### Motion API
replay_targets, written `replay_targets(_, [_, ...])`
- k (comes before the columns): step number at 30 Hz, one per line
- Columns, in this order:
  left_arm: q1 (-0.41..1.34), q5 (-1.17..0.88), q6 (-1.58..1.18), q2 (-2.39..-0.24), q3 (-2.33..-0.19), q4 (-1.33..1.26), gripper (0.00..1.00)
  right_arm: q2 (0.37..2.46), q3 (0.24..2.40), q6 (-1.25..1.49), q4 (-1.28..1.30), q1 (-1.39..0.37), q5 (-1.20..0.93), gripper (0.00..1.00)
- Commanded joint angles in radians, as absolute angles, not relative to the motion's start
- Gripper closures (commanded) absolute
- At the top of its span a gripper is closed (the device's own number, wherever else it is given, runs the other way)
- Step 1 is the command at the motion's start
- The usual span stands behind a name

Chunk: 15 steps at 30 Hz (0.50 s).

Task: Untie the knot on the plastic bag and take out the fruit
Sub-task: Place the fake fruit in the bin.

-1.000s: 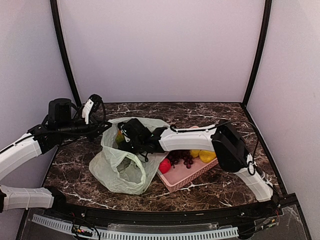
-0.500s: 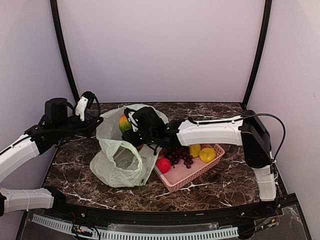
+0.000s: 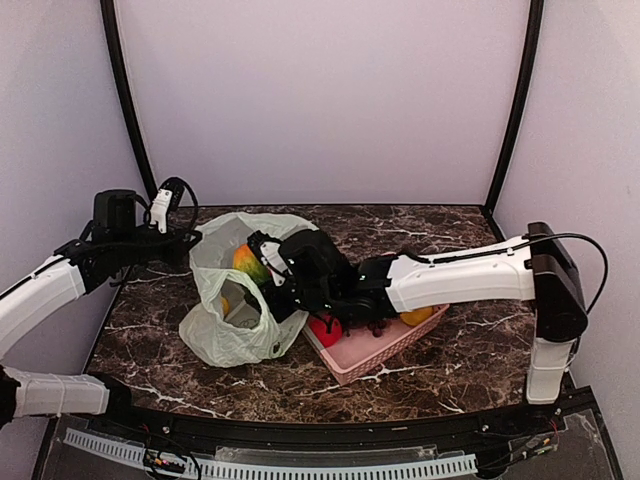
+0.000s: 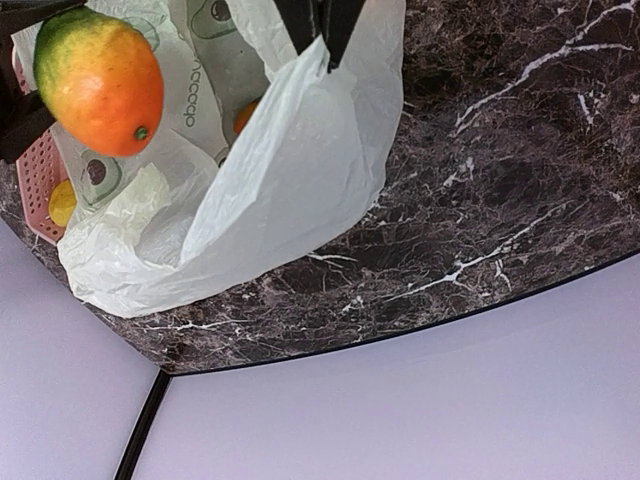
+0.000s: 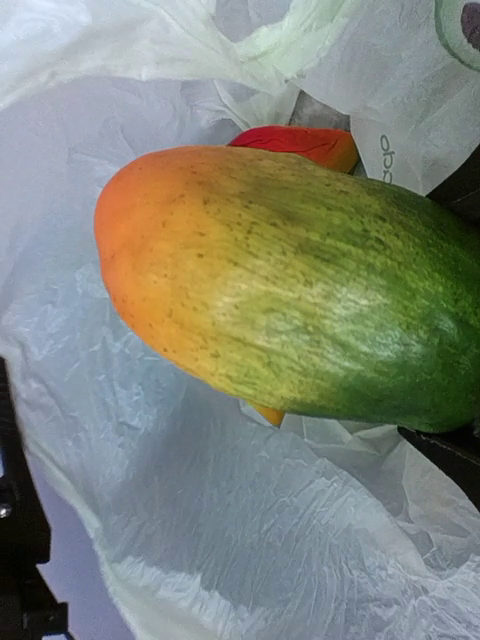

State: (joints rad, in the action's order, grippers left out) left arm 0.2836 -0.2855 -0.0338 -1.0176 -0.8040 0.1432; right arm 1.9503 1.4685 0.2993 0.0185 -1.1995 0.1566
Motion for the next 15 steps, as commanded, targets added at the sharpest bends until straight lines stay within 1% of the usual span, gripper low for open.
replay_targets(1, [0.272, -0.32, -0.008, -1.029, -0.87, 0.198, 0.99, 1.846, 1.432, 0.285, -0.065, -1.197, 0.189, 0.93])
replay_targets(7, [0.272, -0.337, 0.02, -1.053, -0.896, 0.215, 0.99, 1.773, 1.414, 0.253, -0.069, -1.196, 0.271, 0.93])
replay_targets(15, [0.272, -0.25, 0.059, -1.013, -0.863, 0.222, 0.99, 1.674, 1.324, 0.274, -0.086, -1.176, 0.555, 0.9])
